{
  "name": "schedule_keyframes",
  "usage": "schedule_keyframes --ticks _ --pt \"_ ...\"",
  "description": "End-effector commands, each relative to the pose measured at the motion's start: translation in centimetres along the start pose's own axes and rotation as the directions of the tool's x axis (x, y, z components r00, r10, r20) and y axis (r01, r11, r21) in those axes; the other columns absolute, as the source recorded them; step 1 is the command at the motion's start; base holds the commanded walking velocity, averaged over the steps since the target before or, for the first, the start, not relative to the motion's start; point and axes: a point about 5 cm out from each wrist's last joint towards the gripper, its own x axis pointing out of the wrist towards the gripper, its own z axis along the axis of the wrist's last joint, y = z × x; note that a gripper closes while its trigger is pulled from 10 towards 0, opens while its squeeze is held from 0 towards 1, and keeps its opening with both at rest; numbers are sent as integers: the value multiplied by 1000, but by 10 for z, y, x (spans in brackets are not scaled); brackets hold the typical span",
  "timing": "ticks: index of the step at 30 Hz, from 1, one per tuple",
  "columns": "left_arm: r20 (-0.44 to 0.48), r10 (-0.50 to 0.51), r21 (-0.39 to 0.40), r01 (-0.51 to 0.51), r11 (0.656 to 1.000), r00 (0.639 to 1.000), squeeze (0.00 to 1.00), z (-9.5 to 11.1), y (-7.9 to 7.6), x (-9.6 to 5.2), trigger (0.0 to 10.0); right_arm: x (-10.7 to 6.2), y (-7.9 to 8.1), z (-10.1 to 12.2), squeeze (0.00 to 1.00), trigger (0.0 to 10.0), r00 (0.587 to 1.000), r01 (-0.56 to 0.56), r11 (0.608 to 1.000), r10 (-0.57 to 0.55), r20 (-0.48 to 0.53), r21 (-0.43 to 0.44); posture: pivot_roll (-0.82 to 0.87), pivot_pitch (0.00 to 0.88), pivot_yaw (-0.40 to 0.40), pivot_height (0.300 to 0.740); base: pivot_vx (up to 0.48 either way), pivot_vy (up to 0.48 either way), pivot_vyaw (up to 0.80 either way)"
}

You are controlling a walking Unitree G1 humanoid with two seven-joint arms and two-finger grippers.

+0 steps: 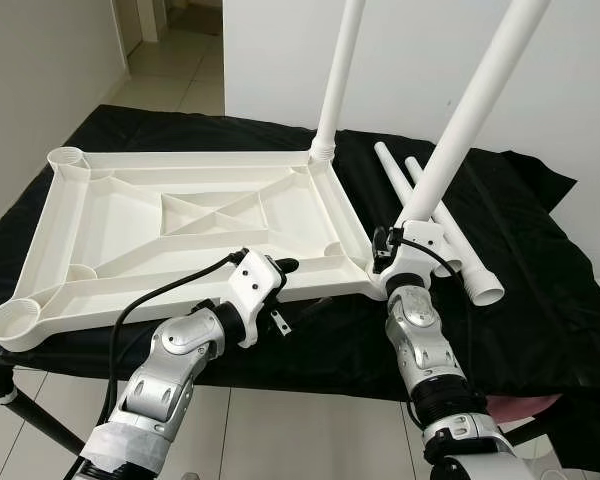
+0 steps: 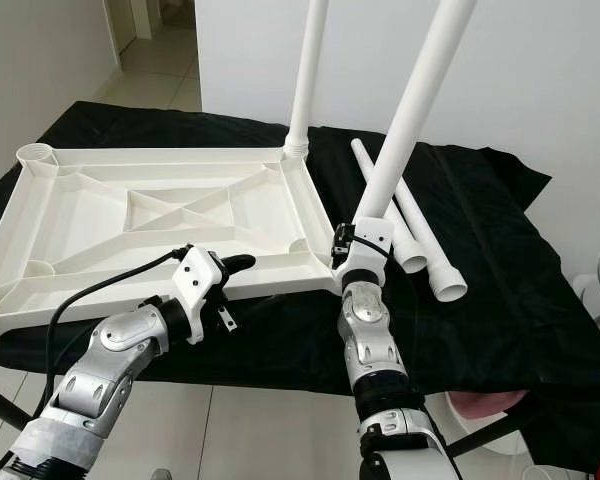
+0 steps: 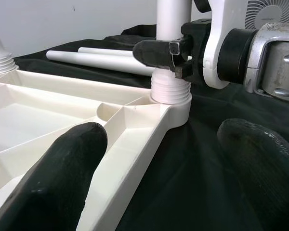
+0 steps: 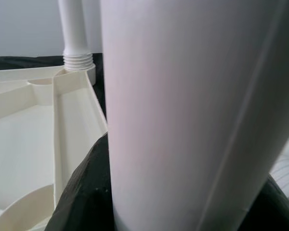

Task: Building children table

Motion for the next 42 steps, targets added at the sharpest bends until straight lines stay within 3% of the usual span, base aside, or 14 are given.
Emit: schedule_keyframes --ticks 1,8,17,29,30,31,42 --pt "8 25 3 -25 1000 1000 0 4 1 2 10000 0 -27 -10 0 10000 987 158 987 -160 -35 -41 66 26 -83 740 0 0 0" --pt "13 24 2 -24 1000 1000 0 5 1 3 10000 -1 -33 -14 0 10000 969 243 969 -245 -43 -53 63 23 -83 740 0 0 0" --pt "14 20 1 -20 1000 1000 0 5 0 4 10000 -1 -26 -12 0 10000 981 191 981 -192 -16 -36 62 22 -81 740 0 0 0" --pt "15 16 -1 -16 1000 1000 0 4 -1 4 10000 2 -33 -8 0 10000 983 183 982 -183 21 -37 62 14 -84 740 0 0 0" --pt "15 16 -1 -15 1000 1000 0 4 -1 4 10000 2 -33 -8 322 10000 984 178 984 -177 22 -31 62 14 -84 740 0 0 0" --pt "16 14 -1 -14 1000 1000 0 4 -1 5 10000 2 -33 -7 1000 10000 984 175 984 -175 27 -30 61 12 -86 740 0 0 0" --pt "19 7 -1 -7 1000 1000 0 4 -2 6 10000 4 -35 -7 1000 10000 990 140 989 -139 37 -38 58 1 -84 740 0 0 0"
